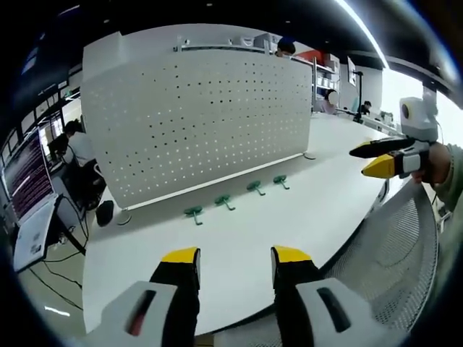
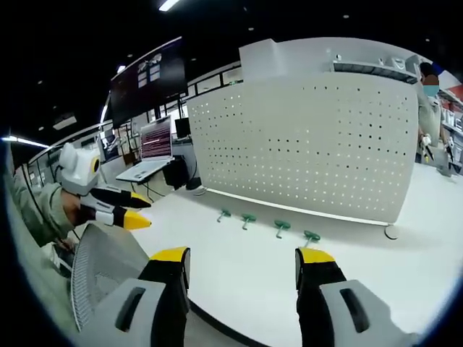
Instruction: Insert the hook assembly into the mounting plate slot until the hook locks in place.
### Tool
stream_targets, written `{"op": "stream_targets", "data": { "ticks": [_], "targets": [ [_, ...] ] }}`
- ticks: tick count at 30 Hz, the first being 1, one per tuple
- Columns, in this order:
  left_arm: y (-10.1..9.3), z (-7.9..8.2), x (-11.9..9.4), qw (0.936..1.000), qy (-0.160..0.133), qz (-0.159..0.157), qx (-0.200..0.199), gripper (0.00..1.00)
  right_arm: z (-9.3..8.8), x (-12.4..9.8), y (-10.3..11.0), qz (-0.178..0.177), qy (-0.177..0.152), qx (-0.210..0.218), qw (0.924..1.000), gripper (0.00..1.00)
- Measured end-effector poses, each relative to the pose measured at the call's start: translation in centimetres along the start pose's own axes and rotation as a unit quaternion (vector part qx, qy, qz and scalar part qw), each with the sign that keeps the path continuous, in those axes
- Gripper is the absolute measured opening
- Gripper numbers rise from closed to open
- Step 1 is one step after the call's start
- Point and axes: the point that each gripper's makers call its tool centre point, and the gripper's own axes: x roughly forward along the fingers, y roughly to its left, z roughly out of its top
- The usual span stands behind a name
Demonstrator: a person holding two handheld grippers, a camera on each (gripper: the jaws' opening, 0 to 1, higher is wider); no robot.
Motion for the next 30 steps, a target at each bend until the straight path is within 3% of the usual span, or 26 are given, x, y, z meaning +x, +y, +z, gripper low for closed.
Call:
{"op": "stream_targets", "data": {
  "ticks": [21,30],
  "targets": [
    [3.3,1.2,2.8,0.9997,0.013,0.003,0.023,0.38,-0.9,0.8,-0.6,-0.006,0.017,0.014,0.9997,0.57],
    [4.3,1.3,4.2,0.9974,0.027,-0.027,0.062,0.32,-1.3,1.4,0.1,-0.002,0.024,0.014,0.9996,0.57]
  ]
}}
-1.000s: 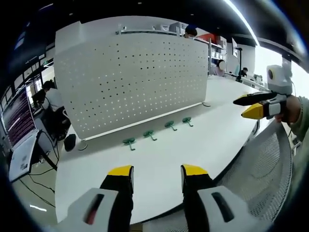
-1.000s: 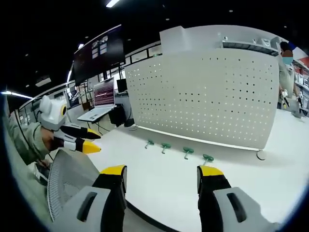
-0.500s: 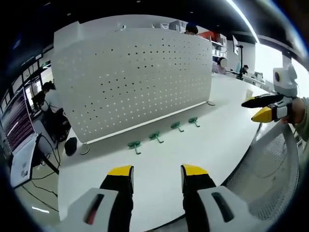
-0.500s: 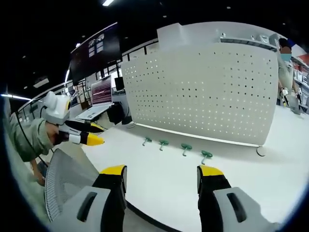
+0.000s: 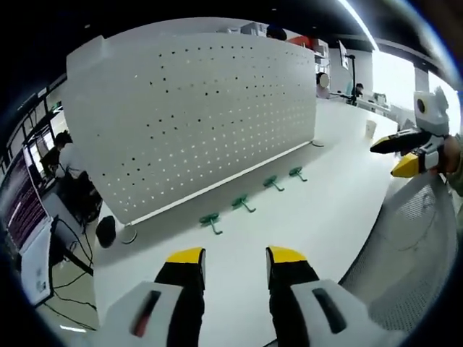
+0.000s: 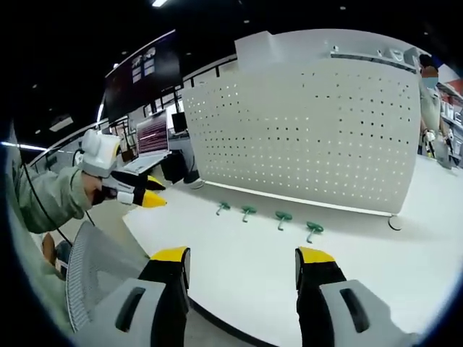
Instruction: Insert the hook assembly into the mounting plate slot until the hook locks in place.
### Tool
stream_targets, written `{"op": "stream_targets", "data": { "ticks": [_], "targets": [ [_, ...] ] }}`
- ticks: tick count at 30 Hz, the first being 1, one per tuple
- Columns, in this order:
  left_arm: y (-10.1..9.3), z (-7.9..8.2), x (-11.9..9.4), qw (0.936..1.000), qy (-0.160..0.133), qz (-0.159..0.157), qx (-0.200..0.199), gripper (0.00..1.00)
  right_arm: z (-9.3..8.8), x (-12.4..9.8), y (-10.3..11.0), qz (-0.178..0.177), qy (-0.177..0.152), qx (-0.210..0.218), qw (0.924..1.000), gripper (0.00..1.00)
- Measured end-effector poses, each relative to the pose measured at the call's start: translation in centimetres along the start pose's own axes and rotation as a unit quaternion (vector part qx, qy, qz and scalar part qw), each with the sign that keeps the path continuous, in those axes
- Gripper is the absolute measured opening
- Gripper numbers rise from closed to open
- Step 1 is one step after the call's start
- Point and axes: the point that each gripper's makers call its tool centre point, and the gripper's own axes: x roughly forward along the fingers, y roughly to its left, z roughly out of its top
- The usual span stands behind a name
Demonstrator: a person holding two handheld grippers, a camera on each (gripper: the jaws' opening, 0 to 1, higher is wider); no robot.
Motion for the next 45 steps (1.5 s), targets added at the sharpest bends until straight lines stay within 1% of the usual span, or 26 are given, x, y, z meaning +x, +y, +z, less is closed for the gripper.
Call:
{"op": "stream_targets", "data": {
  "ticks": [2,5,6,9,14,17,20,23,26,29,32,35,37,38,45],
  "targets": [
    [0.1,0.1,0.3,0.9998,0.001,-0.012,0.014,0.31,-0.1,0.3,0.2,0.002,0.003,0.0,1.0,0.57],
    [0.4,0.1,0.8,0.9992,0.008,-0.022,0.031,0.3,0.0,0.6,0.6,0.005,0.004,-0.001,1.0,0.57],
    [0.6,0.2,0.9,0.999,0.006,-0.024,0.038,0.3,0.0,0.7,0.7,0.006,0.004,-0.002,1.0,0.57],
    [1.2,0.4,1.4,0.9972,0.009,-0.029,0.069,0.3,0.2,1.2,1.0,0.008,0.005,-0.002,1.0,0.57],
    [2.1,0.9,2.4,0.9941,0.006,-0.042,0.1,0.3,0.2,1.6,1.3,0.01,0.008,-0.002,0.9999,0.57],
    [2.6,1.0,3.1,0.9921,0.011,-0.048,0.116,0.29,0.4,1.7,1.4,0.009,0.008,-0.001,0.9999,0.57],
    [3.1,1.1,4.2,0.9884,0.014,-0.056,0.14,0.29,0.4,1.8,1.3,0.007,0.009,-0.001,0.9999,0.57],
    [3.6,1.3,5.5,0.9857,0.017,-0.066,0.154,0.29,0.4,2.0,1.2,0.005,0.011,-0.003,0.9999,0.57],
    [4.1,1.5,7.0,0.9801,0.021,-0.079,0.181,0.29,0.4,2.1,1.0,0.002,0.013,-0.004,0.9999,0.57],
    [4.3,1.6,8.0,0.9773,0.023,-0.09,0.19,0.28,0.3,2.1,0.8,-0.002,0.015,0.001,0.9999,0.57],
    [4.7,1.5,9.2,0.9725,0.04,-0.101,0.206,0.28,0.1,2.3,0.6,-0.003,0.021,-0.001,0.9998,0.57],
    [4.9,1.8,10.1,0.971,0.04,-0.105,0.211,0.28,0.0,2.3,0.2,-0.01,0.022,0.005,0.9997,0.57],
    [5.0,1.8,10.7,0.9684,0.042,-0.112,0.219,0.28,-0.1,2.3,0.0,-0.013,0.022,0.009,0.9996,0.57],
    [5.1,1.7,11.1,0.9659,0.046,-0.117,0.226,0.28,-0.2,2.3,0.0,-0.014,0.024,0.009,0.9996,0.57],
    [5.2,0.9,12.9,0.9576,0.056,-0.145,0.242,0.25,-0.3,2.6,-0.5,-0.02,0.026,0.015,0.9994,0.57]
  ]
}}
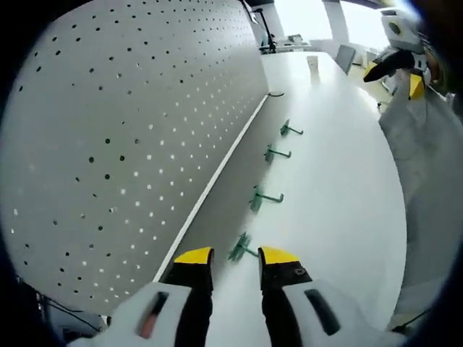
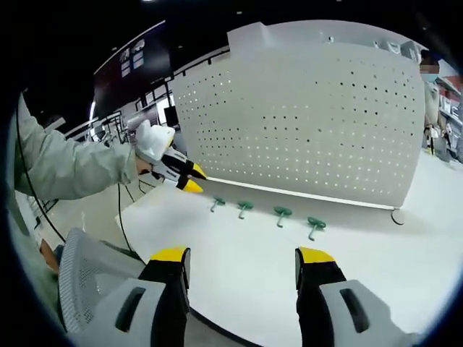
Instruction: Insert the hook assembly into the mounting plate slot until the hook locks in place.
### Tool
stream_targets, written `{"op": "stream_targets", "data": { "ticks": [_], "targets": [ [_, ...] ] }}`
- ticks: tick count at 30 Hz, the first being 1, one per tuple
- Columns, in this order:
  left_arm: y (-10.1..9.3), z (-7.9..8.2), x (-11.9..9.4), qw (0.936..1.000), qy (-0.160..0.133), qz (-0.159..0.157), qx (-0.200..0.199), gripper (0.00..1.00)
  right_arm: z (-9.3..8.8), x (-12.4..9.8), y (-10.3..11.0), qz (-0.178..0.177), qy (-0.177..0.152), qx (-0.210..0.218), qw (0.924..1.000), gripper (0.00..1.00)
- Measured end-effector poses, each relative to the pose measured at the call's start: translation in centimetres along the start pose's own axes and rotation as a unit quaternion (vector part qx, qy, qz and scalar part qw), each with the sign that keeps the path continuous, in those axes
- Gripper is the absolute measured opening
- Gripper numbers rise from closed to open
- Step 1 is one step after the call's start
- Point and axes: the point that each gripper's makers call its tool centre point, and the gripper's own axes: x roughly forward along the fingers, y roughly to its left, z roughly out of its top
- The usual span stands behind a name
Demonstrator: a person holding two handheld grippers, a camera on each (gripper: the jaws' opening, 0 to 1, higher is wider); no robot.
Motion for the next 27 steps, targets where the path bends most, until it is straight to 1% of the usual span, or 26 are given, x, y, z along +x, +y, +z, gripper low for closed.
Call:
{"op": "stream_targets", "data": {
  "ticks": [2,5,13,19,22,27],
  "targets": [
    [-0.2,-0.2,0.5,0.9998,0.0,-0.014,0.012,0.24,-0.1,0.1,-0.1,-0.001,0.001,0.002,1.0,0.57],
    [-0.1,-0.6,1.0,0.9995,0.005,-0.025,0.022,0.24,-0.4,0.2,-0.2,-0.002,0.005,0.004,1.0,0.57],
    [0.2,-1.4,2.4,0.9978,0.01,-0.038,0.054,0.23,-0.7,0.5,-0.4,-0.006,0.01,0.01,0.9999,0.57],
    [0.4,-1.5,3.2,0.9971,0.012,-0.046,0.059,0.23,-1.0,0.5,-0.7,-0.01,0.013,0.014,0.9998,0.57],
    [0.3,-1.9,3.8,0.9957,0.022,-0.056,0.072,0.22,-1.0,0.6,-0.7,-0.011,0.015,0.015,0.9997,0.57],
    [0.6,-2.4,4.5,0.9953,0.026,-0.064,0.069,0.19,-1.0,0.7,-0.9,-0.013,0.016,0.017,0.9997,0.57]
  ]
}}
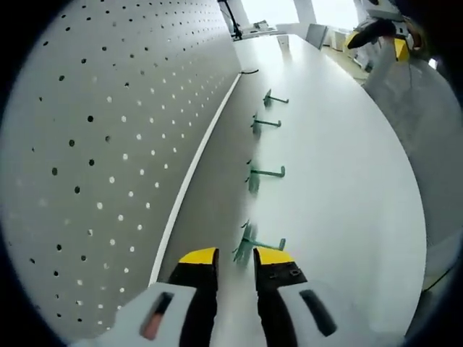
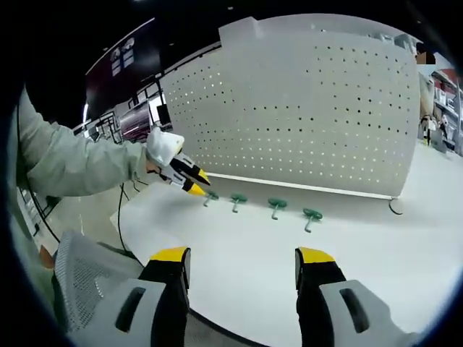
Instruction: Insert the hook assembly into the mounting plate slot until the hook locks in place.
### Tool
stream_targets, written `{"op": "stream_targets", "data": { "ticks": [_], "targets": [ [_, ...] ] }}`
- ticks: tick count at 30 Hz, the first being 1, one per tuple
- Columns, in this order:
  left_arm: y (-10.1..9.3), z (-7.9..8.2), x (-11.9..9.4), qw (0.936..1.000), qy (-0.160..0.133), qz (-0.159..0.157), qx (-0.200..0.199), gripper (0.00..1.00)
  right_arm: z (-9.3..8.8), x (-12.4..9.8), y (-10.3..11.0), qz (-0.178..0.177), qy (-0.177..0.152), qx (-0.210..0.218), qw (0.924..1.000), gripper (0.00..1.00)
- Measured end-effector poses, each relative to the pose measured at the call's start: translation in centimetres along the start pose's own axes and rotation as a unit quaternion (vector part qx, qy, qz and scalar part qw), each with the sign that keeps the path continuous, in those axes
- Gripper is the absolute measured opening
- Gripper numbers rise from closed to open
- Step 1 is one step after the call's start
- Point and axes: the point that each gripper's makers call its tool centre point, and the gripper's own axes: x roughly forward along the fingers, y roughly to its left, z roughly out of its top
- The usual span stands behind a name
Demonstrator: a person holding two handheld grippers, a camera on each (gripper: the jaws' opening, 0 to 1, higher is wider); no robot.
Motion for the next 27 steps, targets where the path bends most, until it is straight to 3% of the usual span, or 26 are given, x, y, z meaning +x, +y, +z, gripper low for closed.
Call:
{"op": "stream_targets", "data": {
  "ticks": [27],
  "targets": [
    [-0.2,-0.5,1.7,0.9994,-0.002,-0.031,-0.013,0.11,-0.7,0.4,-0.3,-0.007,0.008,0.013,0.9999,0.57]
  ]
}}
